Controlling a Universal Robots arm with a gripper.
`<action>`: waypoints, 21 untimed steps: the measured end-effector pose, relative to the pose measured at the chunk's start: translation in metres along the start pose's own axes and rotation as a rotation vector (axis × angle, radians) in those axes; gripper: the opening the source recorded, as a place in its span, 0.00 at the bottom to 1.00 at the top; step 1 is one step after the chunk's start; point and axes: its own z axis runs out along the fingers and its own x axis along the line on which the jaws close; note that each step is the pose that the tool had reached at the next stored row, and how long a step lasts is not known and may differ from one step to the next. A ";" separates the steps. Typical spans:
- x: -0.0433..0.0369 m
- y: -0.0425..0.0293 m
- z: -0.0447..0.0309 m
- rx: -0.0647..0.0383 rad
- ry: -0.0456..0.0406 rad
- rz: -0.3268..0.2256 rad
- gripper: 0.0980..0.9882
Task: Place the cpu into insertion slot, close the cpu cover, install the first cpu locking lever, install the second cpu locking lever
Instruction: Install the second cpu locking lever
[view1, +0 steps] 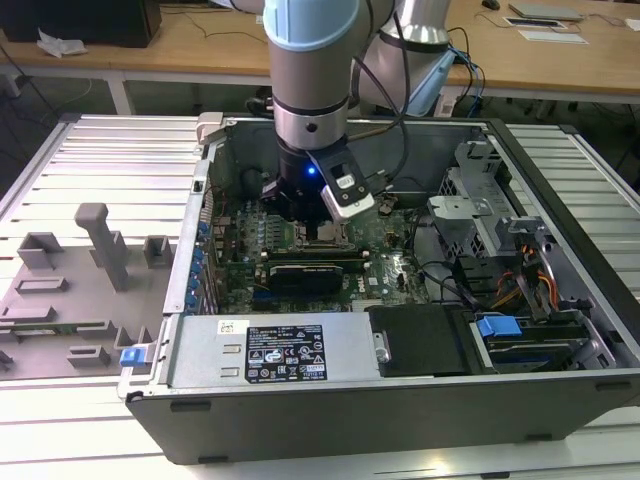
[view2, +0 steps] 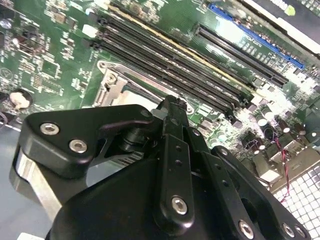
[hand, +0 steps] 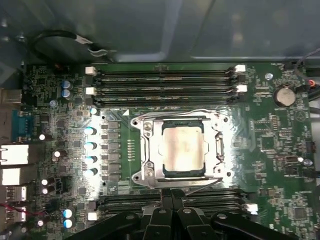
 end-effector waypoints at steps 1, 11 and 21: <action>0.0015 -0.0003 0.0010 0.000 -0.0001 0.000 0.01; 0.0094 -0.0143 0.0102 -0.050 0.0016 0.002 0.01; 0.0178 -0.0238 0.0232 -0.113 0.0035 0.005 0.01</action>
